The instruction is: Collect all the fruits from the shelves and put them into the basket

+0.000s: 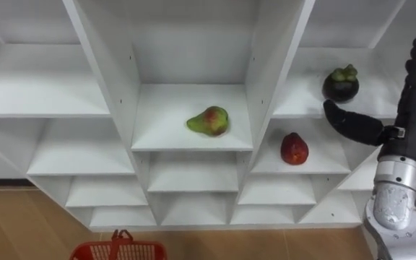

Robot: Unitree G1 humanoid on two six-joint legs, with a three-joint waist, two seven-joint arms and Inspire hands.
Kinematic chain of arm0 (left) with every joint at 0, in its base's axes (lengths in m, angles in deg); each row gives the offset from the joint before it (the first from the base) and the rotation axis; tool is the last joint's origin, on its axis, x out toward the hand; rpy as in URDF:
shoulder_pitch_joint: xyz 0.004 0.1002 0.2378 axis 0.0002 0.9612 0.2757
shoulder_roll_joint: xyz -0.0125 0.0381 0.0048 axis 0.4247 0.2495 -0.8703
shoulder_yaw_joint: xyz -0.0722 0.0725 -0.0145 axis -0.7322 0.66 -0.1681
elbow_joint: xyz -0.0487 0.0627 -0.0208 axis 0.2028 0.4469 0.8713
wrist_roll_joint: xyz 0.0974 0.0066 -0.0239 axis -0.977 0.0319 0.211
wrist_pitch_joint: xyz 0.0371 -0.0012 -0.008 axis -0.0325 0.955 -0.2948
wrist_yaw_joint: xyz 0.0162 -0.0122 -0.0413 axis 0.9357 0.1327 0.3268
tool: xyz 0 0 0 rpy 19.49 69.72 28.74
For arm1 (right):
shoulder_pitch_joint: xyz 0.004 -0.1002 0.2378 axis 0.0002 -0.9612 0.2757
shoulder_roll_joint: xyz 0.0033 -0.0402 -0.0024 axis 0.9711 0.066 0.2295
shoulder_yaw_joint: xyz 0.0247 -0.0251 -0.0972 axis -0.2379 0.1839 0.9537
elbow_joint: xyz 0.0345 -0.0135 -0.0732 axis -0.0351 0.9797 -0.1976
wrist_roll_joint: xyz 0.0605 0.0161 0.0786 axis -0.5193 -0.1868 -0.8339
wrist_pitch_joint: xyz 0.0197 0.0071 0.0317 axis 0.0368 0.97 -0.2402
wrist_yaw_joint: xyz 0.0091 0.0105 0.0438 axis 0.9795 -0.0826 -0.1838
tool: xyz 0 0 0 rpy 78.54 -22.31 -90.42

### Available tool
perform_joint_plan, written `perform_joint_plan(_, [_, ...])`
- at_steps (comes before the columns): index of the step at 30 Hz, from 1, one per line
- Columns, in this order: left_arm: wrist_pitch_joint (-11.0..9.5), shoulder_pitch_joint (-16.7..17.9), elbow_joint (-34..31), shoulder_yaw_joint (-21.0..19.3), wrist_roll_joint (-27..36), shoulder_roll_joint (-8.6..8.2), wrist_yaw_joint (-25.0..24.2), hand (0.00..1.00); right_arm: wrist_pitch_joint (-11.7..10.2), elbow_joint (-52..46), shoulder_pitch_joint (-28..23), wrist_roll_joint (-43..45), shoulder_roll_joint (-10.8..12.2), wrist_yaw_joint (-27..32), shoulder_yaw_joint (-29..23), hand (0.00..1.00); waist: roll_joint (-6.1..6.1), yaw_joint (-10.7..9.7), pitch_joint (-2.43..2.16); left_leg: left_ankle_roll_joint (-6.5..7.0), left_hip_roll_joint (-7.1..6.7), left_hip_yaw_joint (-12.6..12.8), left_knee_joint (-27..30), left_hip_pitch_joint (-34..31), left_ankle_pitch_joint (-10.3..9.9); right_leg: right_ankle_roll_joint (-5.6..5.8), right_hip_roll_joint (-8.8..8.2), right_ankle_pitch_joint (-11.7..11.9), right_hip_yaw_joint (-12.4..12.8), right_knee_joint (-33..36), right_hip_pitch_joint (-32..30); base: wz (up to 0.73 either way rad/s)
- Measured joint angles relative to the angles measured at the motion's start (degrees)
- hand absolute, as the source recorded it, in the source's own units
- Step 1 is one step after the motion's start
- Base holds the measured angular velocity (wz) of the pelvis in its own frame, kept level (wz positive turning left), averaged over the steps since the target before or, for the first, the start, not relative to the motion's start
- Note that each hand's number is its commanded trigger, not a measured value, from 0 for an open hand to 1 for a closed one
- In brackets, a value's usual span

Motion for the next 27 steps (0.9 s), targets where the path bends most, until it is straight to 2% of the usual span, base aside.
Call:
perform_joint_plan(9, [0.5, 0.1, 0.0, -0.1, 0.0, -0.05, -0.1, 1.00, 0.0, 0.0, 1.5, 0.0, 0.0, -0.5, 0.0, 0.00, -0.21, 0.1, -0.07, 0.00, 0.00, -1.1, 0.3, 0.0, 0.0, 0.00, -0.11, 0.0, -1.3, -0.1, 0.7, 0.06])
perform_joint_plan(13, [1.5, 1.2, -2.1, -0.6, -0.1, -0.05, -1.0, 1.00, 2.0, -0.1, 2.8, 0.4, 0.0, -2.1, -0.2, 0.00, -0.40, -0.1, -0.06, -0.01, -0.01, -1.2, 0.5, -0.2, 0.0, 0.00, -0.17, 0.0, -1.7, -0.1, 0.7, 0.00])
perform_joint_plan(16, [1.8, 1.3, -3.0, -0.9, -0.7, -0.05, -1.6, 1.00, 2.5, -0.1, 3.6, 0.3, -0.5, -3.5, -0.3, 0.00, -0.61, -0.1, -0.11, -0.01, -0.01, -1.3, 0.8, -0.5, 0.0, 0.00, -0.20, 0.0, -1.8, -0.2, 0.6, 0.01])
perform_joint_plan(27, [1.8, 1.2, -4.0, -1.3, -2.6, -0.07, -2.0, 1.00, 2.5, 5.0, 5.7, 0.2, -2.0, -7.3, -0.3, 0.00, -0.78, 0.1, -0.21, 0.00, -0.12, -2.1, 0.9, -0.5, 0.0, 0.00, -0.31, 0.0, -2.4, -0.2, 0.6, 0.03])
